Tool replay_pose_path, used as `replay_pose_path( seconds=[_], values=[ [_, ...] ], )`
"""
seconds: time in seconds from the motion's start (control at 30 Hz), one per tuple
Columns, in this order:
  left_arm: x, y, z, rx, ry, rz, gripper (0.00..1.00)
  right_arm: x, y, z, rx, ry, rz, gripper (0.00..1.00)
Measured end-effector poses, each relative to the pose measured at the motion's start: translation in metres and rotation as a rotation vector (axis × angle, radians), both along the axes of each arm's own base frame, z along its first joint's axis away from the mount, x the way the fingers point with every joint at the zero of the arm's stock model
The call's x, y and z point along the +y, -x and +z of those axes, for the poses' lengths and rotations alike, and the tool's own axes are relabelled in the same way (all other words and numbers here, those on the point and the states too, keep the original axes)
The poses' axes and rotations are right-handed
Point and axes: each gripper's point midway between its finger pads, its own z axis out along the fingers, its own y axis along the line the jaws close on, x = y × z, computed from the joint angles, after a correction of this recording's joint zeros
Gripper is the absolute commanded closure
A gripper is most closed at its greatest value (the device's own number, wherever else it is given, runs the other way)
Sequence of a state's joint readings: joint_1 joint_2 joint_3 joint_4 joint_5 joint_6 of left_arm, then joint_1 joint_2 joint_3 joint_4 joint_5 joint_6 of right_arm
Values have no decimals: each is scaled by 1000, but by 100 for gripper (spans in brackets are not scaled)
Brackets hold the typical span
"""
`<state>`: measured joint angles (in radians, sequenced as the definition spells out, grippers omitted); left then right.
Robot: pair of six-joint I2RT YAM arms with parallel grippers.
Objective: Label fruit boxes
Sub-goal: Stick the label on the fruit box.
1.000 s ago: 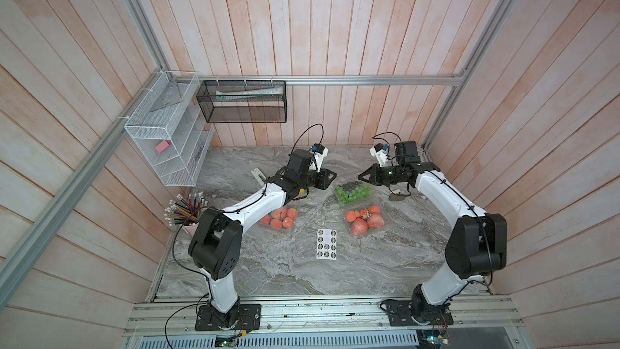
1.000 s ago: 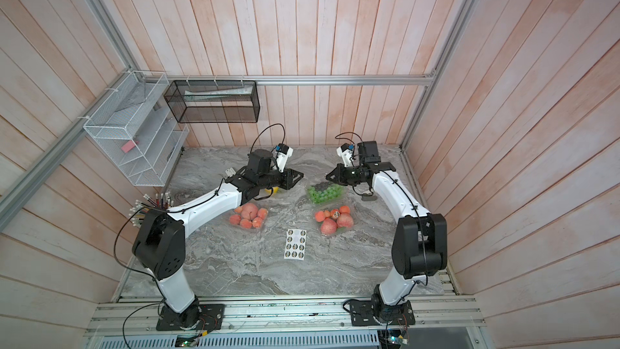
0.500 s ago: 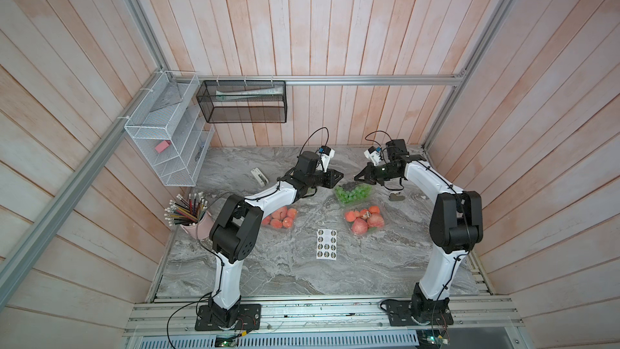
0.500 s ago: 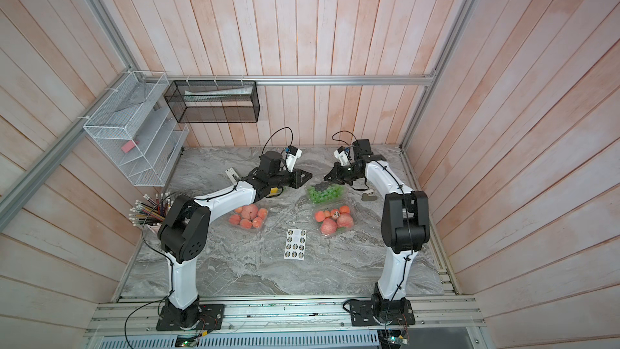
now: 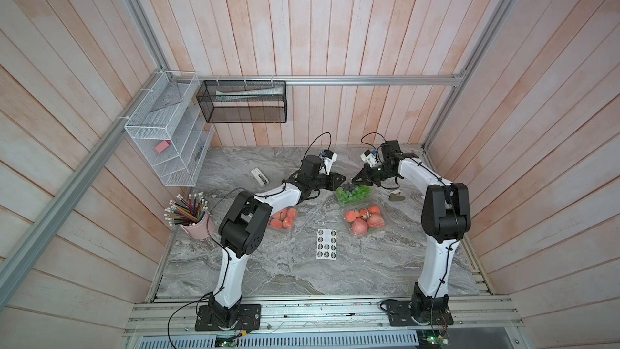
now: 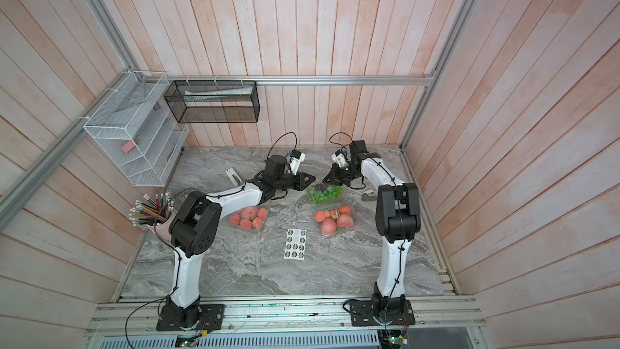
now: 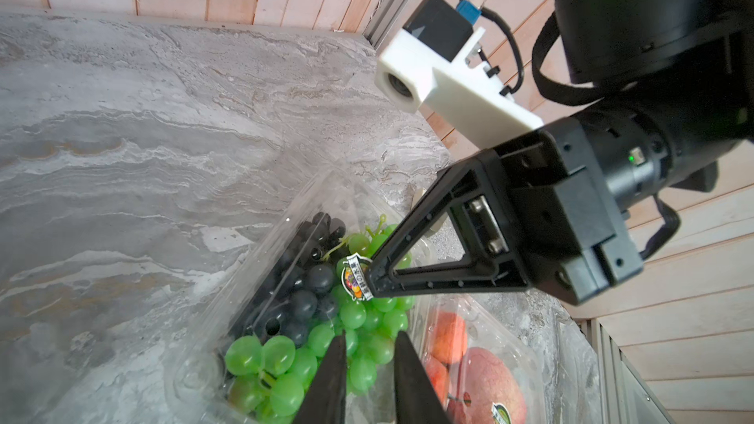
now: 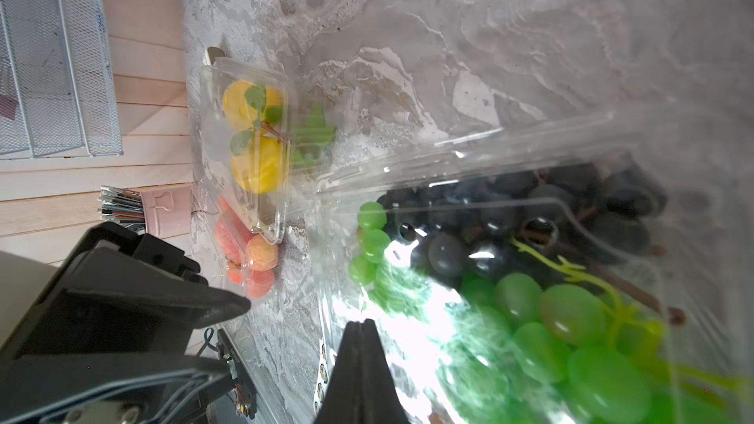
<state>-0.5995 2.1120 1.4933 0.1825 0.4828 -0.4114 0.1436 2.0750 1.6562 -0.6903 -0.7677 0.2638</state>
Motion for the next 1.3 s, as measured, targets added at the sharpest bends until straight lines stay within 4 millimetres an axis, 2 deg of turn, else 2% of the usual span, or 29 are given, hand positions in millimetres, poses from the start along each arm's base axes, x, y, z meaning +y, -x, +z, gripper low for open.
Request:
replay_pose_path(
  seconds=[0.27, 0.63, 0.8, 1.0, 1.3],
  values=[
    [-15, 4, -1, -17, -3, -25, 78, 0, 2, -11, 51, 24, 6, 100],
    [-21, -1, -25, -4, -40, -17, 80, -2, -1, -19, 81, 60, 14, 100],
    [-27, -2, -27, -9, -43, -16, 82, -4, 1, -26, 102, 74, 15, 100],
    [-33, -4, -27, -9, -37, -17, 86, -4, 0, -25, 98, 74, 17, 100],
    [-34, -10, -40, 25, -44, 10, 89, -4, 0, -25, 99, 75, 18, 100]
  ],
)
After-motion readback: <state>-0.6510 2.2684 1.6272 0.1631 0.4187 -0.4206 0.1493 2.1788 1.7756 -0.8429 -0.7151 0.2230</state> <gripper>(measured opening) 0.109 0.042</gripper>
